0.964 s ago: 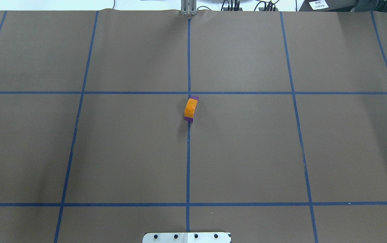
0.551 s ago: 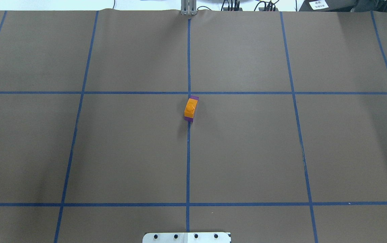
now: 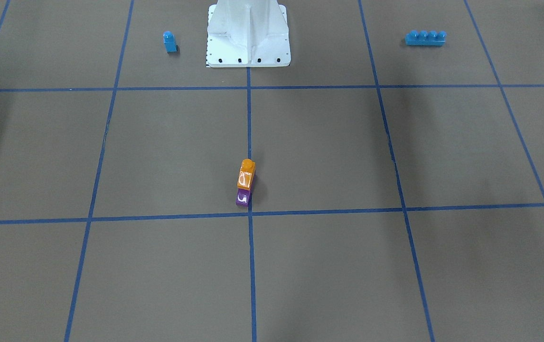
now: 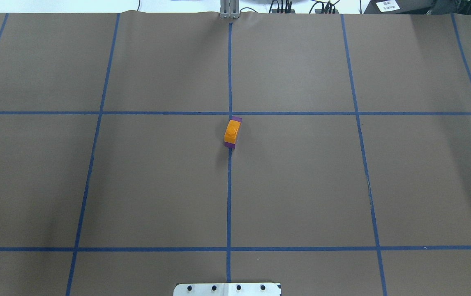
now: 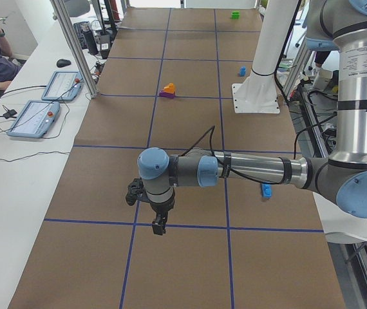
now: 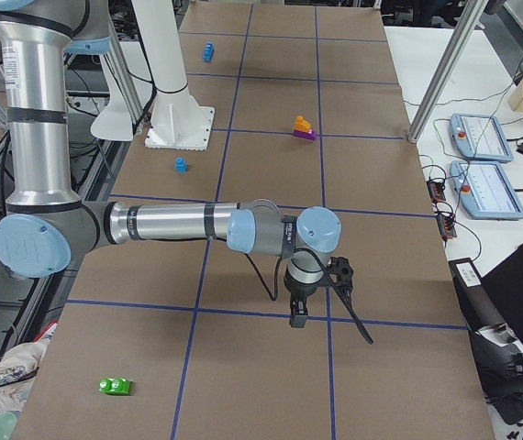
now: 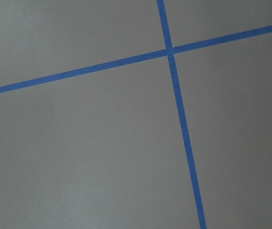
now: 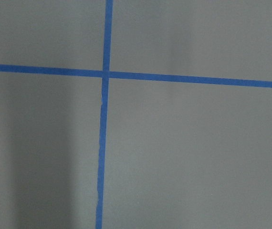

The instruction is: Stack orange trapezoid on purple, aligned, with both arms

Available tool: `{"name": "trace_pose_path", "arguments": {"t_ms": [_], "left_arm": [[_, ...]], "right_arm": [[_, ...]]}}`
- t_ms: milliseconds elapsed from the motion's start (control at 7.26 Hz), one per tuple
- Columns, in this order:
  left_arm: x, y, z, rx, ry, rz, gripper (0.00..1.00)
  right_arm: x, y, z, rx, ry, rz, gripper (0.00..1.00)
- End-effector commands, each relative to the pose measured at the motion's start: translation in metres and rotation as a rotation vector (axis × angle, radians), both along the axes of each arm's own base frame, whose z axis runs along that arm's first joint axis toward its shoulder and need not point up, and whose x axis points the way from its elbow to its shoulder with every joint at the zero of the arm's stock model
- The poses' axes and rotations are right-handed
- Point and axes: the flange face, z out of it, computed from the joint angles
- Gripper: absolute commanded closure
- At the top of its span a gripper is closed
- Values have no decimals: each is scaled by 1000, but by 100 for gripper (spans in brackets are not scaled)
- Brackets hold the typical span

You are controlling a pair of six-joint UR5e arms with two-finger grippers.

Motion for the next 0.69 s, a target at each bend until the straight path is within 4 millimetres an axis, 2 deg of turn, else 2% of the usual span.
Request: {"name": "trace_pose_path", "arguments": {"t_ms": [0,551], "left_arm": [[0,-1,-1,-1,1,0,0],[0,-2,3,-7,1,-1,0]], "right_arm": [[-1,0,0,9,-14,3,0],[-4,1,1,8,-34,3,0]]}}
